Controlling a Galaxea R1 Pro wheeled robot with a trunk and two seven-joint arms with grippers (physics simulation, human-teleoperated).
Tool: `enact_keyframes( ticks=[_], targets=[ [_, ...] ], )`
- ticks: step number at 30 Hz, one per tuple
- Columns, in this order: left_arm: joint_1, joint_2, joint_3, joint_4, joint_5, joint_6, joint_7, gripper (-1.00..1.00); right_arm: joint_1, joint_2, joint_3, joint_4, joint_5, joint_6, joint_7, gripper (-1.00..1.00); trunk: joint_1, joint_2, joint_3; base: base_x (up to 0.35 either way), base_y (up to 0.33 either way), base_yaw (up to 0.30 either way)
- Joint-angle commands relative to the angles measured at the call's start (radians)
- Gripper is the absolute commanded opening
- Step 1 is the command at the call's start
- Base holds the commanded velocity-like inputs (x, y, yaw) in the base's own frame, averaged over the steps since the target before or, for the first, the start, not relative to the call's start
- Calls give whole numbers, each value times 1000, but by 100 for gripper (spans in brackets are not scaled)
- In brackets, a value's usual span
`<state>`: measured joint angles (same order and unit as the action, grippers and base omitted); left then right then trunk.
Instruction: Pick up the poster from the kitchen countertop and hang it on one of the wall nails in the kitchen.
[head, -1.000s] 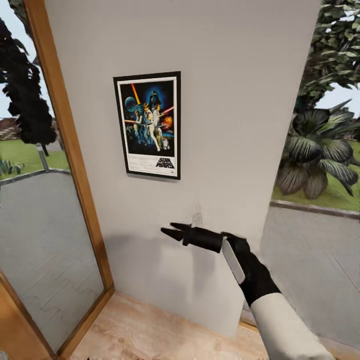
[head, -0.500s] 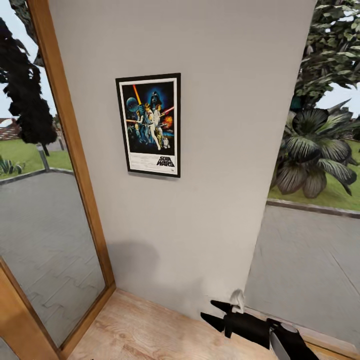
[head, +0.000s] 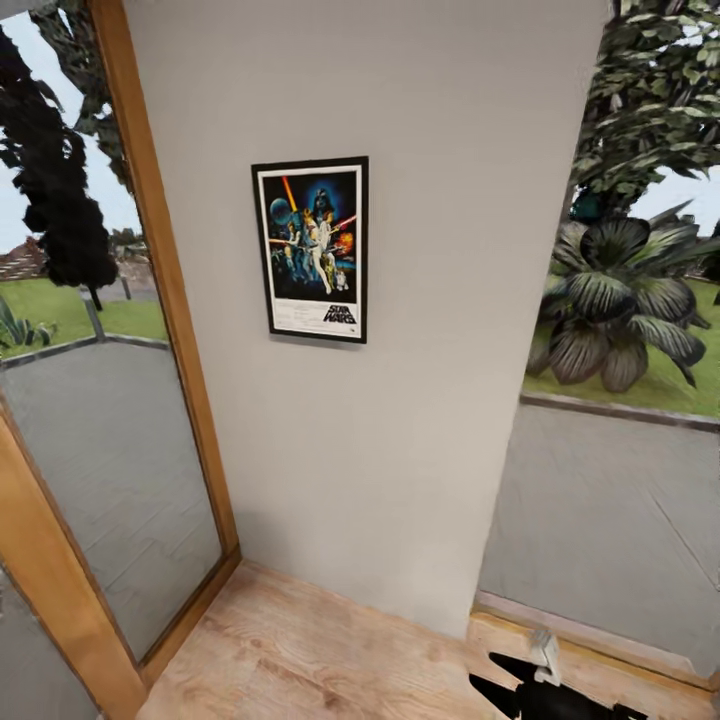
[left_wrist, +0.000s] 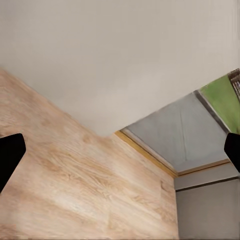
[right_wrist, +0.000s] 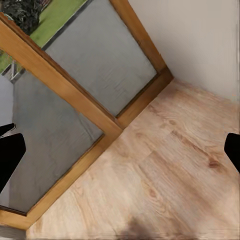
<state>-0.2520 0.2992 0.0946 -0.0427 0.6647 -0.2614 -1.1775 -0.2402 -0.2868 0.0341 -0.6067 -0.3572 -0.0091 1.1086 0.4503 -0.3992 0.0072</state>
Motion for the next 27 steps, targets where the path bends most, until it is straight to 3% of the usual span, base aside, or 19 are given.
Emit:
enact_keyframes(
  ticks=[1, 7, 9, 18, 27],
  targets=[
    [-1, 0, 8, 1, -8, -6, -2, 100, -1, -2, -1, 21, -6, -3, 0, 100, 0, -1, 0, -324, 66, 0],
    [-1, -1, -3, -1, -8, -3, -1, 100, 0, -26, -7, 150, -6, -19, -9, 100, 0, -1, 0, -177, 20, 0],
    [-1, -1, -28, -3, -8, -3, 1, 100, -1, -38, -7, 198, -6, -63, -11, 100, 0, -1, 0, -34, 3, 0],
    [-1, -2, -40, -3, -7, -2, 5, 100, 0, -43, -6, 217, -6, -84, -12, 100, 0, -1, 0, -6, 0, 0],
    [0, -2, -40, -3, -7, -2, 5, 100, 0, -42, -5, 217, -6, -84, -10, 100, 0, -1, 7, 0, 0, -228]
  ],
)
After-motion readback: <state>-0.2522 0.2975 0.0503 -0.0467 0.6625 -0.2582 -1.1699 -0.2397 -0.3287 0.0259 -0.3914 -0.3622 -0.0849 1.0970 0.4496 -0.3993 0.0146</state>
